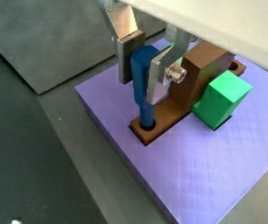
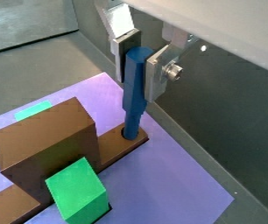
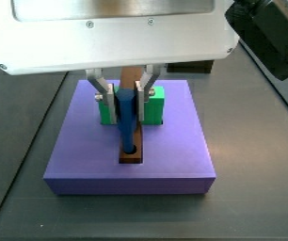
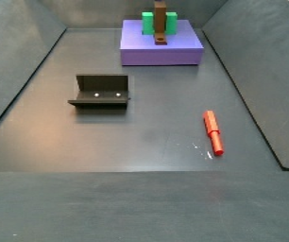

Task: Pick up the blue object. Move up. Place the blue object on the fixture. Regrasp the blue object. Move to above the board. Insert the blue object.
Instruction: Insert the blue object.

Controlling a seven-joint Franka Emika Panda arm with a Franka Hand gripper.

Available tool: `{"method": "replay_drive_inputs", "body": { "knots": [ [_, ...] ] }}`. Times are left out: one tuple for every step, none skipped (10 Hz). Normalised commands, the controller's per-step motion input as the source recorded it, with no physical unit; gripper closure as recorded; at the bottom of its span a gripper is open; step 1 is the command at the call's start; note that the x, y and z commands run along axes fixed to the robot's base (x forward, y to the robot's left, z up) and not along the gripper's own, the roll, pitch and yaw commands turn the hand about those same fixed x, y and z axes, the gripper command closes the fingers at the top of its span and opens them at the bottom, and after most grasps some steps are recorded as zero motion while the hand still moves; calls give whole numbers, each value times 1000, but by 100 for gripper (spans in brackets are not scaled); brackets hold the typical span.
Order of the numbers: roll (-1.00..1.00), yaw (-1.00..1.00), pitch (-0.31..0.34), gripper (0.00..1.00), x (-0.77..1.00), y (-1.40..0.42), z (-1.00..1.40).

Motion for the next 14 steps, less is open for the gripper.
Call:
{"method": "replay_drive_inputs", "body": {
  "knots": [
    [-50, 0, 59, 100, 117, 0, -234],
    [-53, 0, 104, 100, 331, 0, -217],
    [-67, 0, 91, 100, 220, 0, -251],
    [-71, 0, 94, 100, 154, 0, -231],
    [-81, 0, 67, 100, 6, 14, -234],
    [-77, 0, 56, 100, 0, 46, -269],
    [-89, 0, 60, 100, -11, 123, -360],
    [-67, 0, 39, 100, -49, 111, -463],
    [-89, 0, 33, 100, 0, 11, -540],
    [-83, 0, 11, 100, 0, 0, -551],
    [-83, 0, 54, 100, 89, -111, -366],
    [-113, 17, 79, 100, 100, -186, -260],
    [-151, 0, 93, 100, 134, -77, -269],
    [-110, 0, 100, 100, 274, 60, -374]
  ]
}}
